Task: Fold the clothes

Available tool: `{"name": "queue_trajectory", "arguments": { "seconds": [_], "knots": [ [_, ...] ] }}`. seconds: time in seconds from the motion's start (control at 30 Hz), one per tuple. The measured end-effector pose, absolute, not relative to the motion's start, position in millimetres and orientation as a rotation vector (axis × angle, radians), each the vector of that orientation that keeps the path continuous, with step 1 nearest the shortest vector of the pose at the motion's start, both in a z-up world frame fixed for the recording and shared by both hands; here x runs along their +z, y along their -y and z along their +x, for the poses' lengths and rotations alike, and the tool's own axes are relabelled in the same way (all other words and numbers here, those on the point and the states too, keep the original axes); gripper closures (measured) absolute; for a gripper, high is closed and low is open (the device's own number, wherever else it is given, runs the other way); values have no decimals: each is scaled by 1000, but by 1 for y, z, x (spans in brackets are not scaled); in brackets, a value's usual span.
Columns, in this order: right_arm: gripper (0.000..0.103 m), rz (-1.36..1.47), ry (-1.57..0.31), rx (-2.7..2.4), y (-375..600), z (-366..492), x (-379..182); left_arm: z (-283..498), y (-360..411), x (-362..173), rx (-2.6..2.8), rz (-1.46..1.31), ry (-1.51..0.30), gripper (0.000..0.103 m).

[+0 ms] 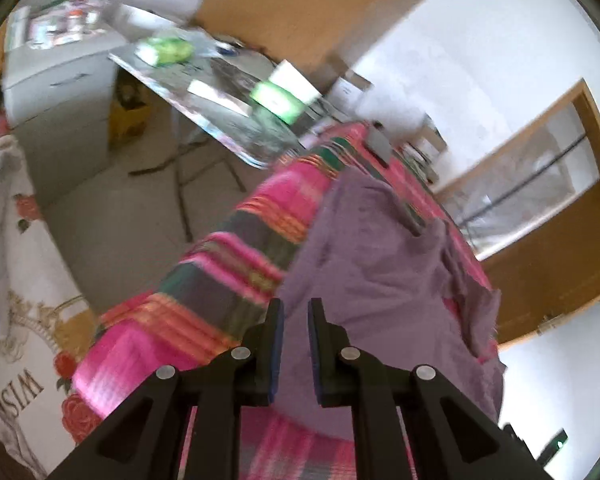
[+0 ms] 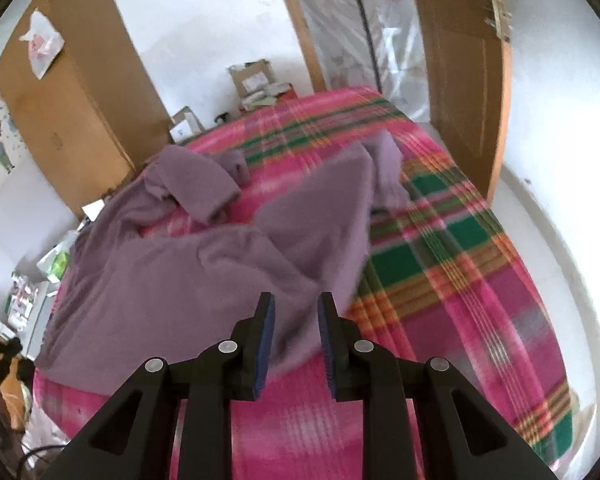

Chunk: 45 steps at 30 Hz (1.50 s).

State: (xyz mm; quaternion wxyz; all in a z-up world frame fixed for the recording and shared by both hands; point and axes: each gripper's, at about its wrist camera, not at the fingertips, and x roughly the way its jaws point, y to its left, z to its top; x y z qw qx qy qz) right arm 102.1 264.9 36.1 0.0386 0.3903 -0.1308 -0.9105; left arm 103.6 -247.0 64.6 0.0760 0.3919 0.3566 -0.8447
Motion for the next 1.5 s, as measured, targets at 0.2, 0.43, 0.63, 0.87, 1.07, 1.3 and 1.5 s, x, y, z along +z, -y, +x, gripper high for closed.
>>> {"name": "queue_trajectory", "arguments": {
  "seconds": [0.2,0.43,0.63,0.87,1.07,1.3,1.5],
  "knots": [
    [80,1110,259,-2755,-230,57,62,44,234,94,-2640,1203,-912,75],
    [52,1038,174,-2631,-201,-13,79,-36,220,100,-2649,1301,-745,73],
    [47,1058,48,-2589,-176,-69,66,-92,220,76,-2558,1406,-663,73],
    [46,984,-163,-2517,-118,-104,70,-123,205,65,-2573,1441,-461,73],
    [46,968,-227,-2461,-65,-154,74,-149,191,56,-2576,1466,-287,73],
    [46,1219,-144,-2359,-36,-231,41,-180,170,43,-2613,1541,-40,73],
    [46,1365,-220,-2352,-51,-267,17,-191,169,26,-2599,1589,53,73]
  ]
}}
